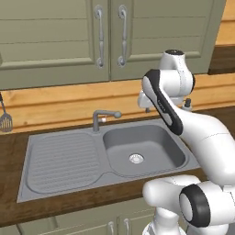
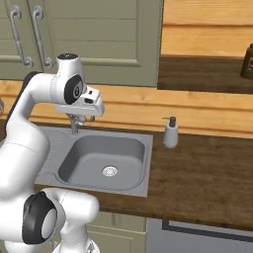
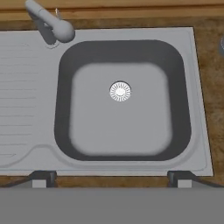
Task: Navigate to the sink.
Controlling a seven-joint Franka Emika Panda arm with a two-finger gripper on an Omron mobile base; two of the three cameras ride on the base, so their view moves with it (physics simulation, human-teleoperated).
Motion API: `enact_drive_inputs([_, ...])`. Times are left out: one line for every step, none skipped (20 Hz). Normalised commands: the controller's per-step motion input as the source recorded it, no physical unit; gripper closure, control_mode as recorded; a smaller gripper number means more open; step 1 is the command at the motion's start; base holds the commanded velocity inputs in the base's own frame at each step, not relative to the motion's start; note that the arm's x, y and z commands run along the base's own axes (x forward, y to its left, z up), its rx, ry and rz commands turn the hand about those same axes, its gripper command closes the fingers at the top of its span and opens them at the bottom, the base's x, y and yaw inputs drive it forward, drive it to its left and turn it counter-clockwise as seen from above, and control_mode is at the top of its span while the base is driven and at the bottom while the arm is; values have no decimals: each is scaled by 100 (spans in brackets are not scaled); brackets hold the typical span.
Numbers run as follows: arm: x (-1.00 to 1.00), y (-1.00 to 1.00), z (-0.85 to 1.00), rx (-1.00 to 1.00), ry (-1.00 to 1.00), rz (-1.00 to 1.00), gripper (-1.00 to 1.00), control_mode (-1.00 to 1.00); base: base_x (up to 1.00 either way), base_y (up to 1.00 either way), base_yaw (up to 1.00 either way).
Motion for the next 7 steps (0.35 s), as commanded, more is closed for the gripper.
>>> enact_drive_inputs([0, 0, 0, 0, 0, 0, -100, 100, 33, 100, 0])
enact_drive_inputs([0, 0, 0, 0, 0, 0, -100, 100, 26, 100, 0])
enact_drive_inputs([0, 0, 0, 0, 0, 0, -100, 100, 23, 100, 0])
enact_drive_inputs([0, 0, 0, 0, 0, 0, -100, 100, 30, 100, 0])
enact_drive_inputs([0, 0, 0, 0, 0, 0, -100, 100, 32, 100, -3])
enact_drive_inputs([0, 0, 0, 0, 0, 0, -100, 100, 33, 100, -4])
enact_drive_inputs([0, 0, 0, 0, 0, 0, -100, 100, 31, 100, -6])
